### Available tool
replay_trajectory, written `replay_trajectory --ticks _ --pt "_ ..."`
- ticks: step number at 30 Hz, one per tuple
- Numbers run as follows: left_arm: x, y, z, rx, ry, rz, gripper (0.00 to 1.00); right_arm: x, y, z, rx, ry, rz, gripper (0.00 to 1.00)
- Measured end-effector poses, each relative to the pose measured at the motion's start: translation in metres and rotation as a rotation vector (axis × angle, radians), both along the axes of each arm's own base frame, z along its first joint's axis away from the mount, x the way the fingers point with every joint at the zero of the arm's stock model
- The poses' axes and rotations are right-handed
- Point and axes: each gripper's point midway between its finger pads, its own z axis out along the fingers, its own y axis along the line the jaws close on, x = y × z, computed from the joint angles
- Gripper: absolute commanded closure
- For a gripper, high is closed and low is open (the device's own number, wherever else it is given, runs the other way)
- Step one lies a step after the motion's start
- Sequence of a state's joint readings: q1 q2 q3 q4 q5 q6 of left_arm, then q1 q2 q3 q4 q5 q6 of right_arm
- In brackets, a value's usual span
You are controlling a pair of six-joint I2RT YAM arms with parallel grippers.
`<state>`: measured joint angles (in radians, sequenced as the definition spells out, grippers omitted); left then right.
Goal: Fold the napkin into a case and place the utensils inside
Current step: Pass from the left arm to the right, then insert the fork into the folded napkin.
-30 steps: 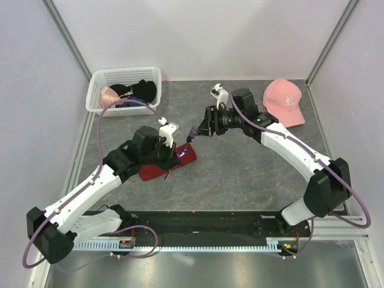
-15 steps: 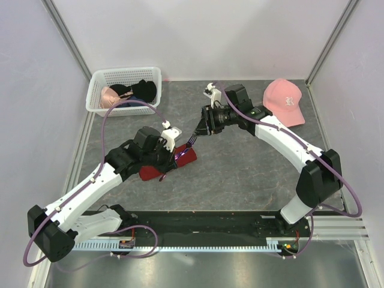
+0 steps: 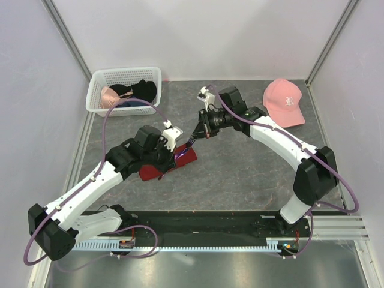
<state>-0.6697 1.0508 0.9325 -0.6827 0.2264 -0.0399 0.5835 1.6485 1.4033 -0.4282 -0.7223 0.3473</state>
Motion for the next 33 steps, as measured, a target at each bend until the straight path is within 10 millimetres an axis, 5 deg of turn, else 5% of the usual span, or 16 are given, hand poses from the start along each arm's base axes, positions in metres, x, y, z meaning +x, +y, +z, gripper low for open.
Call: replay_trajectory --ticks 1,2,7,9,13,19,25,33 --pt "0.001 0.001 0.001 0.005 -0.005 0.005 0.74 0.001 0.0 0.001 0.003 -0.002 -0.001 1.0" --pt "0.003 0.002 0.002 0.011 -0.013 0.012 0.69 0.002 0.001 0.001 0.006 -0.005 -0.005 1.0" --pt "0.018 0.021 0.003 0.062 -0.041 0.133 0.64 0.017 -0.016 -0.012 -0.017 -0.007 -0.098 1.0" --pt "0.029 0.035 0.004 0.068 -0.035 0.225 0.67 0.028 -0.033 -0.024 -0.042 0.001 -0.164 1.0" --pt "0.056 0.082 0.002 0.054 0.003 0.492 0.97 0.046 -0.069 -0.044 -0.082 0.023 -0.296 1.0" --pt "0.071 0.156 -0.045 0.023 0.203 0.884 0.98 0.06 -0.086 -0.06 -0.093 0.029 -0.378 1.0" --pt "0.045 0.157 -0.099 0.013 0.441 1.01 0.98 0.074 -0.083 -0.076 -0.101 0.031 -0.402 1.0" --pt "0.042 0.158 -0.116 -0.002 0.504 1.088 0.98 0.082 -0.081 -0.104 -0.131 0.08 -0.409 1.0"
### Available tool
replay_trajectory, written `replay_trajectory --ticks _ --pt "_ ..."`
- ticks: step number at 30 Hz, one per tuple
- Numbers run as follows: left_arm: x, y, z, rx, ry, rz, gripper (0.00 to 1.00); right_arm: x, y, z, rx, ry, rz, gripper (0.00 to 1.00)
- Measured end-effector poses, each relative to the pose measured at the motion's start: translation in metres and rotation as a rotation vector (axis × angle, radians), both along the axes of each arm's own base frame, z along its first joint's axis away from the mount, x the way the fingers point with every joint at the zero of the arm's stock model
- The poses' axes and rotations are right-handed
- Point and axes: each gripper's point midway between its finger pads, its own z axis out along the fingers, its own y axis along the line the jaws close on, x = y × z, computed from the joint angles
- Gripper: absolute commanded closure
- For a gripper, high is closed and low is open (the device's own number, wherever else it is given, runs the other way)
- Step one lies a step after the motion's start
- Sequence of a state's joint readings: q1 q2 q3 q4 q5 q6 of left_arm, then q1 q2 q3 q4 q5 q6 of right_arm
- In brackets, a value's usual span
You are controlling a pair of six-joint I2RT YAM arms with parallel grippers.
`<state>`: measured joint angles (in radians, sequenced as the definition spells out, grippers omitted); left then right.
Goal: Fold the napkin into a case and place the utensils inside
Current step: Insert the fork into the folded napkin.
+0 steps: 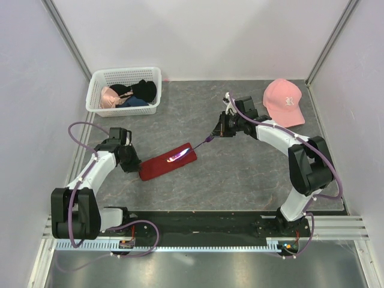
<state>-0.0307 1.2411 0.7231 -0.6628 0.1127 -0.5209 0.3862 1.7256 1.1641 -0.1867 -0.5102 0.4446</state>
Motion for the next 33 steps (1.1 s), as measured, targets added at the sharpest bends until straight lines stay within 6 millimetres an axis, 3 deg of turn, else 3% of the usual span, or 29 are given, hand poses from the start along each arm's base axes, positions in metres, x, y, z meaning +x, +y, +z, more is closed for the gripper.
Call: replay_trajectory --ticks 20,33 --pt "-0.003 0.0 -0.02 -0.01 0.073 0.039 0.98 0.006 0.008 -0.014 0.02 0.017 0.005 1.0" --pt "-0.002 -0.001 -0.02 -0.016 0.07 0.038 0.98 -0.006 0.043 -0.017 0.078 0.035 0.042 1.0"
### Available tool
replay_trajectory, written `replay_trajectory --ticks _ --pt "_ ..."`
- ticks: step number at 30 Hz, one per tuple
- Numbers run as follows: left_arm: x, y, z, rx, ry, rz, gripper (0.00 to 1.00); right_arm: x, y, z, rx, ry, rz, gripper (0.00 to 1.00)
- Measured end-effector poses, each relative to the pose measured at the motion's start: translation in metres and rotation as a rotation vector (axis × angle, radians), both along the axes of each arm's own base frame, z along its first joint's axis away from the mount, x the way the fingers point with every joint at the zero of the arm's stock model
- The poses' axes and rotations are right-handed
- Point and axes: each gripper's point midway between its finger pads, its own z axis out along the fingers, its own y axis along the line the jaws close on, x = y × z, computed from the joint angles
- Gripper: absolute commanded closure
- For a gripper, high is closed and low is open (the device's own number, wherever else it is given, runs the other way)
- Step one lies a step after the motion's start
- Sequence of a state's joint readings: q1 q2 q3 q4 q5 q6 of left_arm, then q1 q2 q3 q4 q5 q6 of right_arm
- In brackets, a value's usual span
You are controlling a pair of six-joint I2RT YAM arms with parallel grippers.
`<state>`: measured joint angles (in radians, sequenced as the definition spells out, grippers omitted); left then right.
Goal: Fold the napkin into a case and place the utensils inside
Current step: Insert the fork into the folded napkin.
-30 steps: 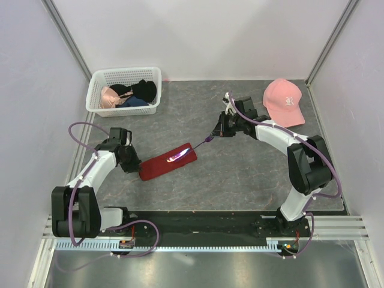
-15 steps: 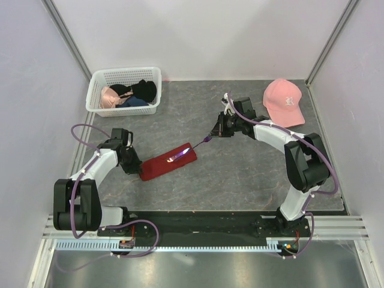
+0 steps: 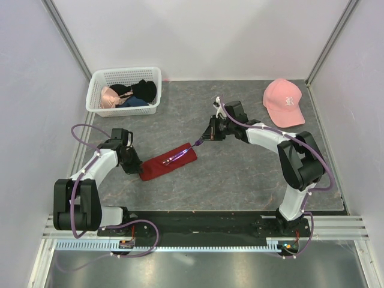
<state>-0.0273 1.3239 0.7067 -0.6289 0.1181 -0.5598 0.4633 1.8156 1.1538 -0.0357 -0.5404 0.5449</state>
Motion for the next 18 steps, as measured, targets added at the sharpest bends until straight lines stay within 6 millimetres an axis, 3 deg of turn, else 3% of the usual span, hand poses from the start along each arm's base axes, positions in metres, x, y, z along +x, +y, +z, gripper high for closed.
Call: replay_trajectory --ticks 10,18 --pt "-0.001 -0.004 0.0 -0.02 0.003 -0.005 0.98 -0.007 0.015 -0.01 0.012 0.017 -0.011 1.0" --pt "-0.001 -0.004 0.004 -0.023 -0.009 0.001 0.98 0.002 0.002 -0.013 -0.01 0.005 -0.039 1.0"
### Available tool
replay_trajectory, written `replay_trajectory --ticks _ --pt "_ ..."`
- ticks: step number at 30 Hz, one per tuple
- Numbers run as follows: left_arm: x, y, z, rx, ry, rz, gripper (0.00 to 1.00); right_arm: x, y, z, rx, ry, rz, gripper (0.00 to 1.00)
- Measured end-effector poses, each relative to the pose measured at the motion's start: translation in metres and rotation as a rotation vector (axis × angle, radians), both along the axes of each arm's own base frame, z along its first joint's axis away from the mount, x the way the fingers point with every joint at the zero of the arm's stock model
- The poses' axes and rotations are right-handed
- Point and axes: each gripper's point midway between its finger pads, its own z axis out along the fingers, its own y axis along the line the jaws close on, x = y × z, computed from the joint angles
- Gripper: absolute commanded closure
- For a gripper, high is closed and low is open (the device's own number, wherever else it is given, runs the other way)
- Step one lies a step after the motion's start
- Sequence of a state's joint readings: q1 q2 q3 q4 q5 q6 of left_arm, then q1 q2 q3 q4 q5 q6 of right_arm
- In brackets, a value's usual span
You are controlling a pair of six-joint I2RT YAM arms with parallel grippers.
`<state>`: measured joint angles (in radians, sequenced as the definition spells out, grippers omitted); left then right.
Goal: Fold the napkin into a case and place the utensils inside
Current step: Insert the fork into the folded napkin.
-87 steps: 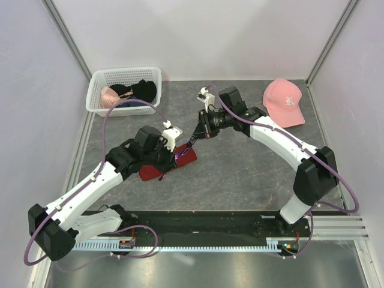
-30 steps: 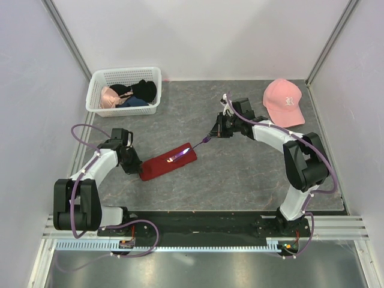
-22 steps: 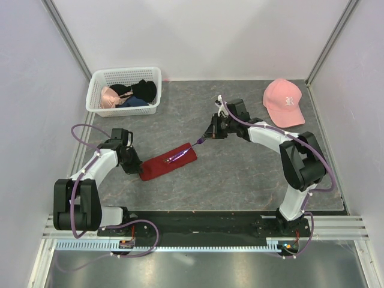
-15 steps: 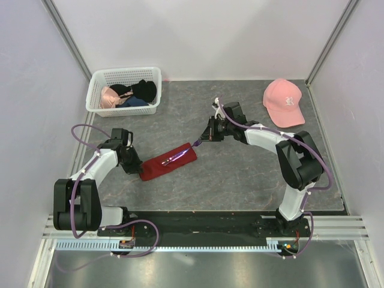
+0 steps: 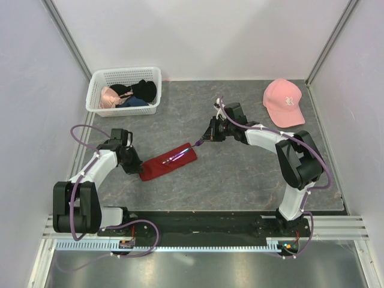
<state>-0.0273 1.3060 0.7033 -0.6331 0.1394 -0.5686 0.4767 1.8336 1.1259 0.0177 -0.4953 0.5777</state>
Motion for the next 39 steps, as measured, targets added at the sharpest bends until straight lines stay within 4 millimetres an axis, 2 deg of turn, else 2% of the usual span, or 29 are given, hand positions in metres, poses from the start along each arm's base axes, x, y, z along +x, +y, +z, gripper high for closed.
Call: replay_trajectory --ticks 6,13,22,32,39 --pt "0.0 0.0 0.003 -0.001 -0.01 0.005 0.98 0.006 -0.015 -0.005 -0.023 0.003 -0.015 1.0" --pt "-0.004 0.001 0.0 -0.008 0.008 0.038 0.98 -0.004 -0.015 -0.016 -0.018 0.031 -0.015 1.0" --pt "-0.006 0.001 -0.002 -0.013 0.017 0.054 0.98 -0.022 0.009 -0.018 0.048 0.062 -0.016 1.0" --pt "-0.006 0.001 -0.002 -0.016 0.017 0.061 0.98 -0.028 0.027 -0.017 0.092 0.096 -0.064 1.0" --pt "-0.008 0.0 -0.001 -0.021 0.01 0.062 0.98 -0.044 0.046 -0.037 0.077 0.154 -0.053 1.0"
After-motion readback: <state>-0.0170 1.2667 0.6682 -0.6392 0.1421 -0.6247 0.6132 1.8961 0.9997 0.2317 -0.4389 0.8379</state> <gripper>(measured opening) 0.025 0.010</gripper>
